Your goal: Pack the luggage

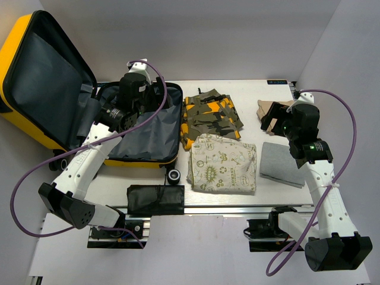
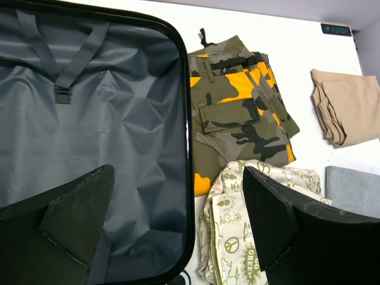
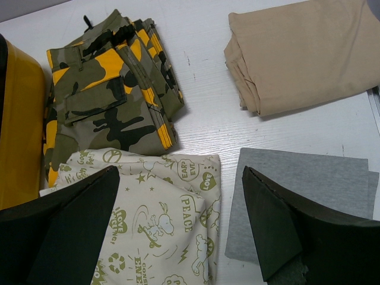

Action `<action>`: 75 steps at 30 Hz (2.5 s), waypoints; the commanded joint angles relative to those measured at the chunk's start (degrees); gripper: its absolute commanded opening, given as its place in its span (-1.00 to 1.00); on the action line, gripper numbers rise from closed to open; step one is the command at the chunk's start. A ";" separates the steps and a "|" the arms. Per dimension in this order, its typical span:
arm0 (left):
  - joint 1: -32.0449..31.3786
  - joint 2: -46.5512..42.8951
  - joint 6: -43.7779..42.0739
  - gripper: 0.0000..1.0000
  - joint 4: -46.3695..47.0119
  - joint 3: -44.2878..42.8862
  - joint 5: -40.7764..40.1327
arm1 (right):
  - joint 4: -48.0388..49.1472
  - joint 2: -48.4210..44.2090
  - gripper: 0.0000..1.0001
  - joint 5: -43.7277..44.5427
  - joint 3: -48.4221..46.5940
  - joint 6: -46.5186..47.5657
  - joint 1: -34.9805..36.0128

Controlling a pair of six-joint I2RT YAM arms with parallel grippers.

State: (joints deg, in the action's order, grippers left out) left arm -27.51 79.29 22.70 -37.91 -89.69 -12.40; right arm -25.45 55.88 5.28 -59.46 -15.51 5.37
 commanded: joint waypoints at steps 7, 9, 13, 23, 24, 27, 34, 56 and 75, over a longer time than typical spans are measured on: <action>0.17 0.60 -0.73 0.96 0.64 -2.42 3.26 | 6.29 -0.86 0.79 -0.88 0.66 0.74 -0.01; 0.17 0.87 -0.73 0.96 0.73 -2.51 3.96 | 6.47 -0.86 0.79 -0.80 0.66 0.57 -0.01; 0.17 2.01 -0.64 0.96 1.35 -2.33 6.95 | 6.47 -0.42 0.79 -1.93 1.36 0.57 -0.18; -0.35 12.46 0.24 0.96 1.79 -3.21 20.12 | 7.45 8.35 0.79 -9.23 -0.20 -1.01 0.00; -0.35 12.91 0.24 0.96 1.61 -3.12 22.05 | 6.48 9.24 0.79 -9.23 -0.74 -1.62 0.08; -1.40 13.53 0.68 0.96 2.05 -1.11 25.91 | 2.09 11.62 0.79 -8.45 -0.66 -3.91 0.26; -10.18 16.68 0.33 0.96 2.14 4.61 31.40 | -1.97 10.22 0.79 -7.91 9.00 -10.07 -0.01; -21.98 26.78 18.26 0.96 -0.85 12.54 4.67 | 5.93 3.89 0.79 -15.30 27.99 -9.71 -0.18; -23.73 32.08 12.11 -0.11 10.04 15.69 15.19 | 21.49 11.10 0.19 -20.03 36.43 -9.63 1.05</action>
State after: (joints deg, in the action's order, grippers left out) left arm -49.89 111.83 37.76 -31.66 -75.81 -1.58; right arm -5.78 66.04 -12.10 -24.40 -26.00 5.67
